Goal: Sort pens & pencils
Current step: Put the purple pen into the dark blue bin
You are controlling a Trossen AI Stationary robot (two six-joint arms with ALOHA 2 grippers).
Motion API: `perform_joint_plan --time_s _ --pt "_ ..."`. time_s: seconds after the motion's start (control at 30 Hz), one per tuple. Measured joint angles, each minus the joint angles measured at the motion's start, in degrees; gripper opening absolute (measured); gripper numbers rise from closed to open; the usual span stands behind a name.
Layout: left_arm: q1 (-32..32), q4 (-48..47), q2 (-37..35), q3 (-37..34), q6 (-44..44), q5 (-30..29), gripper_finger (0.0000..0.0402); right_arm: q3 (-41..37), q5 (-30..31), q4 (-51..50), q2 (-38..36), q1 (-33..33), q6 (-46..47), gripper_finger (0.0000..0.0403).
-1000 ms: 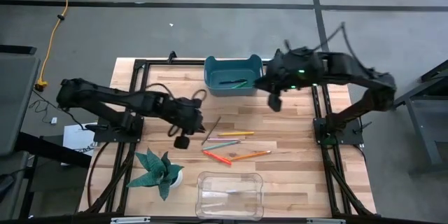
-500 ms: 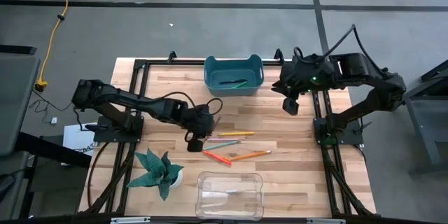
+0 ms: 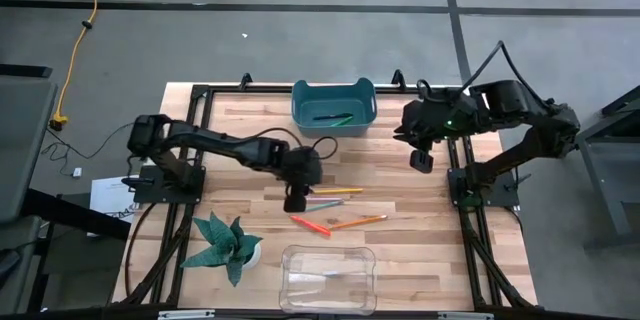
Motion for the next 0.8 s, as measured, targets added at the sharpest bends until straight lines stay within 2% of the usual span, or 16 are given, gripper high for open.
perform_joint_plan --time_s 0.2,0.43,0.8 --pt "0.6 -3.7 4.2 1.1 2.4 0.9 0.0086 0.0 3.4 -5.6 0.0 2.1 2.5 0.0051" --pt "0.5 -3.4 7.2 1.0 1.8 3.2 0.0070 0.0 6.0 -6.1 -1.0 4.5 4.5 0.0051" --pt "0.6 -2.7 7.7 1.0 1.2 2.6 0.0070 0.0 7.4 -6.1 -2.3 4.7 5.0 0.0051"
